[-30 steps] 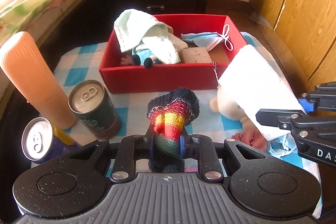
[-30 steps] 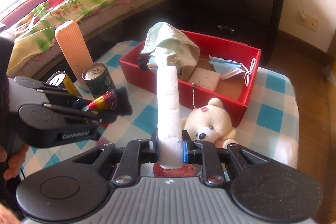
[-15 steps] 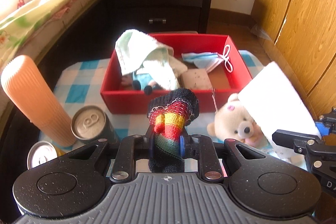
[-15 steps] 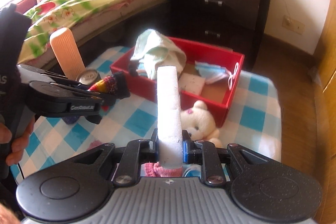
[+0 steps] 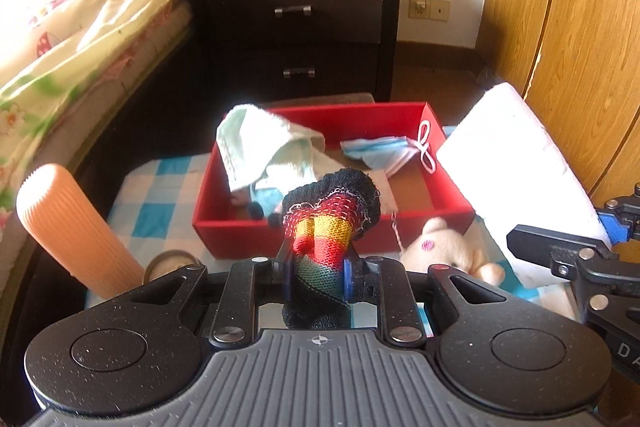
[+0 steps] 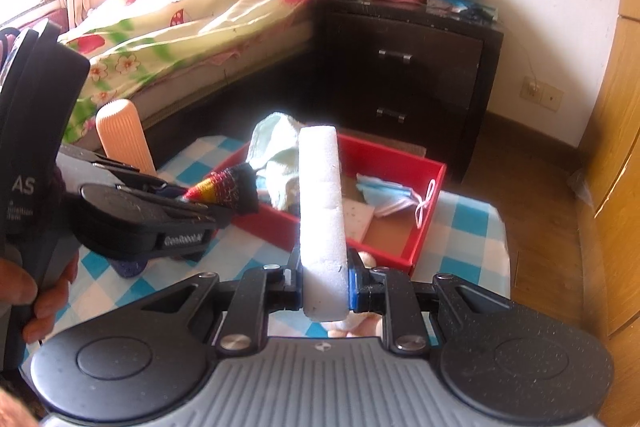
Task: Organize soft objects
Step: 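Carry the striped sock over the red box with the left gripper while the right gripper carries the foam block, then open the left gripper to drop the sock while the right gripper releases the foam block into the box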
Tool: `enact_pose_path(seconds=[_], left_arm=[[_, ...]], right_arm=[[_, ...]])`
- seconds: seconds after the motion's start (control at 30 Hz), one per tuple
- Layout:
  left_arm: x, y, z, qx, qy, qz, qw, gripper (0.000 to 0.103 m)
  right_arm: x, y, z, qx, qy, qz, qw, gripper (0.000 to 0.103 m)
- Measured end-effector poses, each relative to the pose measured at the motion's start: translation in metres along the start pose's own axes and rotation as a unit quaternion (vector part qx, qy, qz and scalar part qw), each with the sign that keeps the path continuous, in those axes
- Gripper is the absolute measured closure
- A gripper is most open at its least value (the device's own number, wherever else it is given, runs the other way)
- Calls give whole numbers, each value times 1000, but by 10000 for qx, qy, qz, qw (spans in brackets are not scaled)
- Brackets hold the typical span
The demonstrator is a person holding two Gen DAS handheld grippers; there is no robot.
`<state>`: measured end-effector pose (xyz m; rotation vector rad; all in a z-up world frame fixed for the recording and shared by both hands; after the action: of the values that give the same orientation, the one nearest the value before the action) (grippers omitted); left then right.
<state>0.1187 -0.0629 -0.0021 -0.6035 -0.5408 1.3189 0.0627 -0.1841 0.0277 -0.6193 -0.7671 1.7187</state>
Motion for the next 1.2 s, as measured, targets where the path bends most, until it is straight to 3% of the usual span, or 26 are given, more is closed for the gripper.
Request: enact_pose_path(seconds=[0.37, 1.2], left_arm=[[13, -33, -7, -252, -161, 120, 9995, 81], [14, -60, -51, -137, -288, 143, 9994, 80]], right_arm=[[-4, -29, -11, -312, 118, -123, 9994, 103], [-33, -51, -71, -143, 259, -341, 9990, 103]])
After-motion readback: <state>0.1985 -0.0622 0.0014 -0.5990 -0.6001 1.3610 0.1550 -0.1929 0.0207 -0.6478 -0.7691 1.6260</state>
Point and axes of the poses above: each gripper's, at about its wrist camera, not at the fingertips, and z roughly against the way its jaws point, x to its left, y to its underside, the point moved 6 cm from there along -z, roughly the way its jaws point, and after that the axes turned 2 degrees about z, right-handed, at the moved point
